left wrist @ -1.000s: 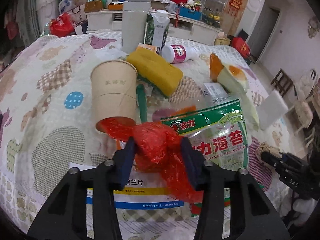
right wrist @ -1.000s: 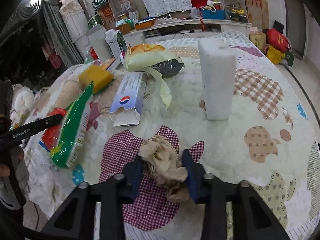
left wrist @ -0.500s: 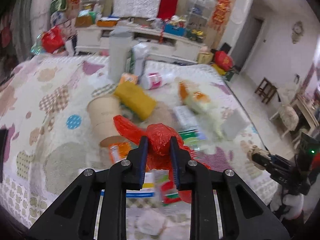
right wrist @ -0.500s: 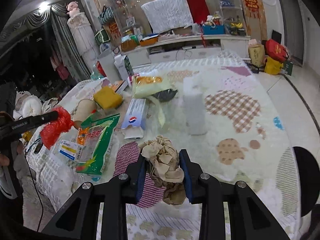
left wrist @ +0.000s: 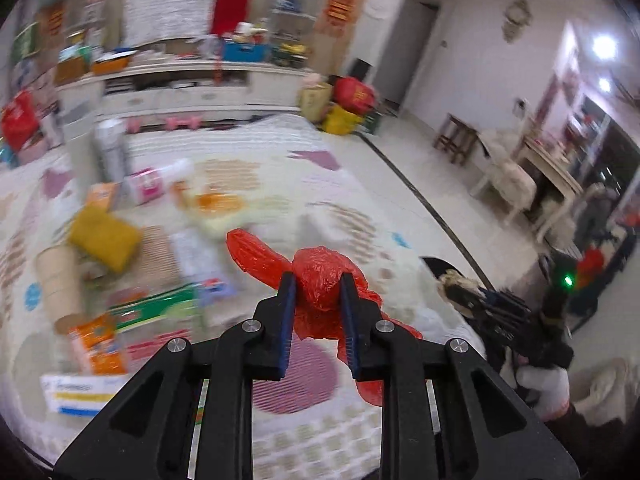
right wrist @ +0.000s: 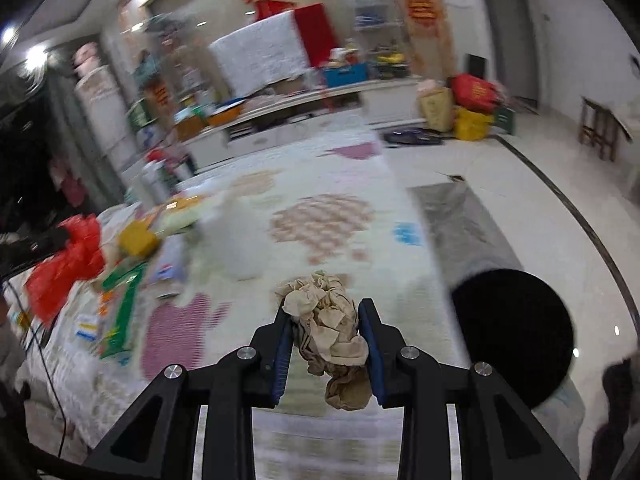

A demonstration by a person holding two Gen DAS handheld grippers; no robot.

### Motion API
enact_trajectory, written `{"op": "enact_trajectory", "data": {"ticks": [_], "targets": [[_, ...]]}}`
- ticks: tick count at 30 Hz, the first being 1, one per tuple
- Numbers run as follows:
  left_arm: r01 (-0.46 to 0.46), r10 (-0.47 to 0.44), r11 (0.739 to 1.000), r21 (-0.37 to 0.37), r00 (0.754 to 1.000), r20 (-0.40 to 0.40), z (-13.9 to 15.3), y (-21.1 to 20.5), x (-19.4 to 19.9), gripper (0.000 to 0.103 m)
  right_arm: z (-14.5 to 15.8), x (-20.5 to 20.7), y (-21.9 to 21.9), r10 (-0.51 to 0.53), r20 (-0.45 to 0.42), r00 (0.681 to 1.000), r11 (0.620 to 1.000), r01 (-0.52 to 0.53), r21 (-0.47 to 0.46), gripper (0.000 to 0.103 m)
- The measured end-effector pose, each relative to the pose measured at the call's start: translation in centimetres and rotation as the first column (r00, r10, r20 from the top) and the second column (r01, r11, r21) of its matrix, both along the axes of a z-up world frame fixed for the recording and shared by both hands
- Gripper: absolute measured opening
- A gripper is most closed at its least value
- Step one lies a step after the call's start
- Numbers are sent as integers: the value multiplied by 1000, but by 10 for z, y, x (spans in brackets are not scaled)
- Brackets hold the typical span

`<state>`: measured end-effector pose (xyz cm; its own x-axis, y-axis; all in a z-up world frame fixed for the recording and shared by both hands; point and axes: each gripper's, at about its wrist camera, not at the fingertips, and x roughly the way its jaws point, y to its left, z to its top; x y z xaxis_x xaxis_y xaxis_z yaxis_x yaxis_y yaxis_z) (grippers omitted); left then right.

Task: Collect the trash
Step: 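Carry both items over the black bin and open both grippers to drop them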

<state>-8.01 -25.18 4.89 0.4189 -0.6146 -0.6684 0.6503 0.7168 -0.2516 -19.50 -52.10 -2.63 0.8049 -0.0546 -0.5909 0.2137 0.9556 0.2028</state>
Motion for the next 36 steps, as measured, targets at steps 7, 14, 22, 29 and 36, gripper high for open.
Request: {"op": "enact_trajectory", "data": {"ticks": [7, 14, 22, 29, 36], "targets": [[170, -170, 984, 46, 985, -9, -6, -106, -29, 19, -14, -32, -79, -173, -29, 984, 984, 174, 25, 31], [258, -255, 962, 89, 966, -40, -26, -205, -44, 19, -30, -35, -134, -246, -59, 967, 967, 249, 58, 31], [276, -269, 957, 92, 960, -82, -56, -268, -38, 21, -40, -36, -171, -330, -61, 942, 937, 335, 99, 48], [273, -260, 958, 87, 956, -132, -82, -276, -24, 44, -46, -41, -187, -365, -56, 929, 915, 370, 163, 68], [263, -252, 962, 70, 958, -134, -71, -259, -26, 51, -41, -41, -171, -347, -57, 936, 925, 352, 142, 68]]}}
